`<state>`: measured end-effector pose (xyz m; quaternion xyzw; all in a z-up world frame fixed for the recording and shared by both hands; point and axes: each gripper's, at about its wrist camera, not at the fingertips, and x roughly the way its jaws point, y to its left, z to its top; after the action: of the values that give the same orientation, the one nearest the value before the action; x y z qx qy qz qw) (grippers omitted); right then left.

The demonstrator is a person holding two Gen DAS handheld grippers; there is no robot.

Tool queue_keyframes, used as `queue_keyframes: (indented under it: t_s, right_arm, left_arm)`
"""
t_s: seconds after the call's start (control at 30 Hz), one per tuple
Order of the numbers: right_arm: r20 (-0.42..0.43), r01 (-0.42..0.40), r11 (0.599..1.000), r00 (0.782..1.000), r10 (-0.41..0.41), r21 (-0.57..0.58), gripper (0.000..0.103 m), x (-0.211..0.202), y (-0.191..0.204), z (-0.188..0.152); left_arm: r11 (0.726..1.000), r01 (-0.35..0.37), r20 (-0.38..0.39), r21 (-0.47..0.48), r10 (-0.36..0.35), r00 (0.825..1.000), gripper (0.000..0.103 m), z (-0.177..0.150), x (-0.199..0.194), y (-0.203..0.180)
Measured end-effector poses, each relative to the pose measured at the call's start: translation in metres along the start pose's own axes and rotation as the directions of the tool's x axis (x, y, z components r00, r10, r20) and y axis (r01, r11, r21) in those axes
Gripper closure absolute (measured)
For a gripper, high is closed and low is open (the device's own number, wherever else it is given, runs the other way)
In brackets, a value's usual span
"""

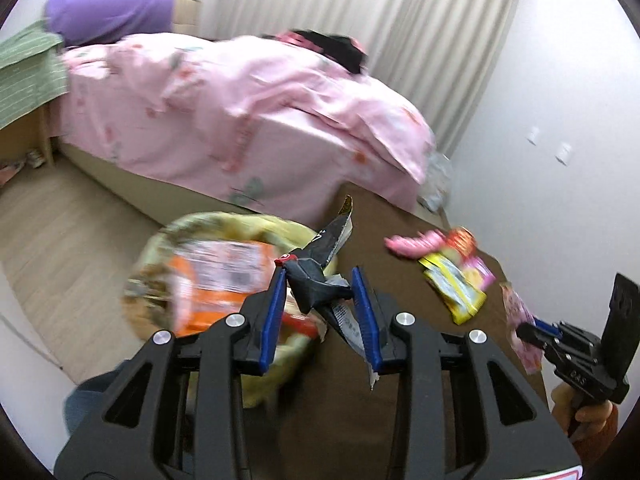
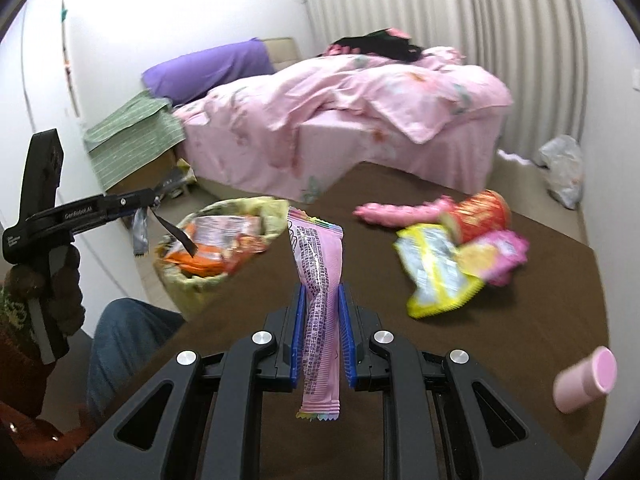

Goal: Collect trash
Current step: 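Carry the black and pink wrappers over the trash bag and open both tools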

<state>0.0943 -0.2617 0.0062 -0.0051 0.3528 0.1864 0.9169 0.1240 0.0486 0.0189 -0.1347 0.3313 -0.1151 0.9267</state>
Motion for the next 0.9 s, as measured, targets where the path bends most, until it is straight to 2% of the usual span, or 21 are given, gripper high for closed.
queue_keyframes:
  t_s: [0.2,0.33,0.5,0.73,0.9]
  right_arm:
    - [-0.075,-0.136,0.990,0.988,0.133,-0.033,0.086,0.060,0.038,0.020]
    - [-0.130,-0.194,0.981,0.973,0.190,-0.019,0.086,0.107,0.054,0.028]
    - [-0.234,-0.211,0.977,0.951,0.201,-0.018,0.086,0.173,0.071,0.039]
    - [-0.318,-0.229,0.972,0.926,0.204,-0.043,0.086,0.234,0.091,0.056]
    - [-0.413,-0.239,0.969,0.890,0.194,-0.060,0.086,0.277,0.106,0.064]
  left_arm:
    - [0.997,-0.042,0.023,-0.060,0.043,0.999,0.071,0.002,0.003,0.050]
    - [0.997,-0.032,0.038,-0.074,0.035,0.999,0.071,0.004,0.020,0.069]
    - [0.994,-0.048,-0.002,-0.097,0.048,0.999,0.071,0.001,0.056,0.092]
    - [0.990,-0.065,-0.078,-0.124,0.055,0.995,0.071,-0.006,0.100,0.119]
    - [0.992,-0.060,-0.109,-0.114,0.048,0.993,0.071,-0.012,0.112,0.127]
